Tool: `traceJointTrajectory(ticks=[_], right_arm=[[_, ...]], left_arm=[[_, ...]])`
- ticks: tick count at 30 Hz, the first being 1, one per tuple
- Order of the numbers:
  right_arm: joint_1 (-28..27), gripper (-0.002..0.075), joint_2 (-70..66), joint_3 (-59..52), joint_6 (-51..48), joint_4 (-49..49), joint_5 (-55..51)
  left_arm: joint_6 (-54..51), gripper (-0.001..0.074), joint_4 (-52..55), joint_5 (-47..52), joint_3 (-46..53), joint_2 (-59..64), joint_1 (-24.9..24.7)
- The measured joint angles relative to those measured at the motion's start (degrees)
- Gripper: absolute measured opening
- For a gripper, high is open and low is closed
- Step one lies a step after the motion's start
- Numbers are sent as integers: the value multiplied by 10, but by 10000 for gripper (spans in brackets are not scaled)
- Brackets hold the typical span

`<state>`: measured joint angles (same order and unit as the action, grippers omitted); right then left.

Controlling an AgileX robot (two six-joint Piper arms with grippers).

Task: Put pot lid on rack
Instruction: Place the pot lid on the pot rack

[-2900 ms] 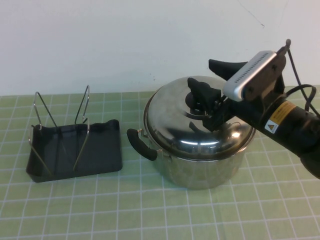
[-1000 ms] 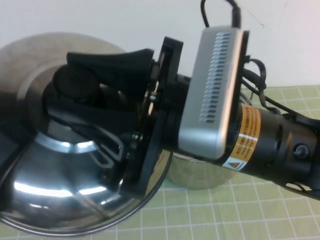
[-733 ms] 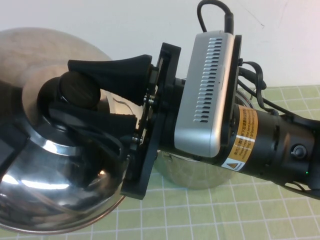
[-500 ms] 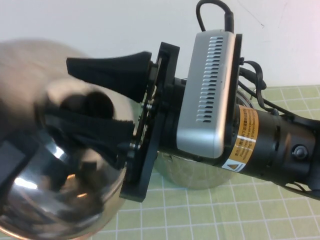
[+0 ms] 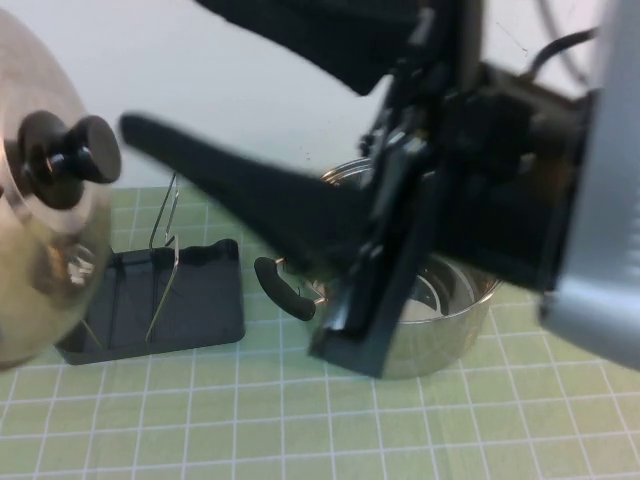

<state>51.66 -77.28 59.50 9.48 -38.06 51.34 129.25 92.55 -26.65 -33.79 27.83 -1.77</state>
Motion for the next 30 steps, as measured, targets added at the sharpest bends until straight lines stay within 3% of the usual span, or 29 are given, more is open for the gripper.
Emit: traceJointTrajectory(ticks=[5, 8, 16, 30], right_arm=[[0, 163, 83, 0, 8, -74, -161], [0, 49, 119, 0, 79, -131, -239], [0, 2, 171, -32, 220, -253, -297], [0, -1, 171, -58, 257, -275, -300]], left_arm=[[-29, 169, 72, 7, -44, 101, 0], [-74, 169, 79, 13, -59, 185, 0], [-104, 169, 82, 20, -124, 383, 0], [-119, 169, 58, 28, -165, 533, 0]])
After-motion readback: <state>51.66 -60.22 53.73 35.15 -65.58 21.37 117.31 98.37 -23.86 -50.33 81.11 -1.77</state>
